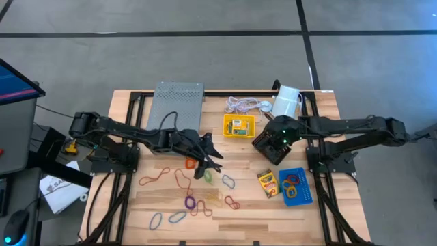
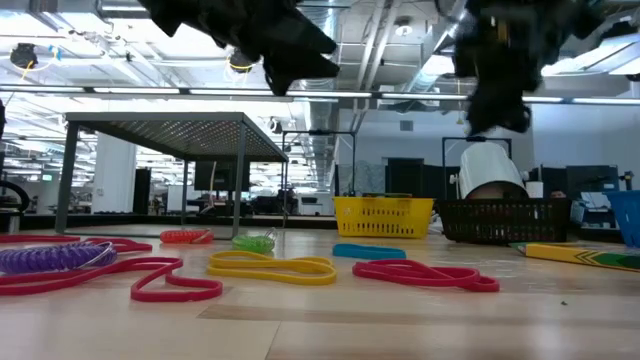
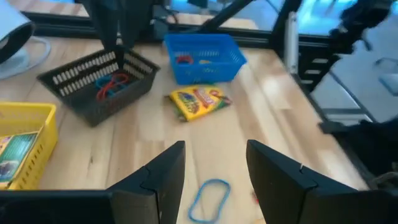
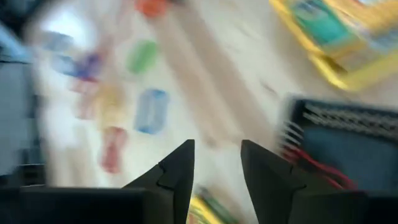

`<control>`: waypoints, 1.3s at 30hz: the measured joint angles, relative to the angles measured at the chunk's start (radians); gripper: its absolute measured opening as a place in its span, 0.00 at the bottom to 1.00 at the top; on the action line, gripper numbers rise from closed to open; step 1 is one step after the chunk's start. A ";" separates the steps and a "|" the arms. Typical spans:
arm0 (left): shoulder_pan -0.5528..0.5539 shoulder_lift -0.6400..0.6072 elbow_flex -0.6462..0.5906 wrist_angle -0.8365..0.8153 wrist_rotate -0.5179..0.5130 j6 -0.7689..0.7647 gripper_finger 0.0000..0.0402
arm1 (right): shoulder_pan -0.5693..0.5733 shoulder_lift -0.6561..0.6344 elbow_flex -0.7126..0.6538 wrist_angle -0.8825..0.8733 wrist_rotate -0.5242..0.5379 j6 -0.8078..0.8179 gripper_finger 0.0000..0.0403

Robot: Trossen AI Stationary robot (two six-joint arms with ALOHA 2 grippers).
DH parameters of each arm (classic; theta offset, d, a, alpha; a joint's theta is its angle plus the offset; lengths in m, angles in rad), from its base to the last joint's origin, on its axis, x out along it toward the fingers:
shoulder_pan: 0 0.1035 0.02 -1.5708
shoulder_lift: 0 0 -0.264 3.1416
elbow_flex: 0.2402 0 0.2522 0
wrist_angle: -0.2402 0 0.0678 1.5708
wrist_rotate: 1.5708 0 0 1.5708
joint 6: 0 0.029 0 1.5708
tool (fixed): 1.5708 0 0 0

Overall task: Pick & Place Office Desk Supplies
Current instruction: Put the blue rubber band into the black bin

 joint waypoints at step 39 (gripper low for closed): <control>-0.025 -0.174 0.001 -0.296 0.025 0.116 0.41 | 0.339 0.930 0.726 -0.244 0.249 -0.148 0.19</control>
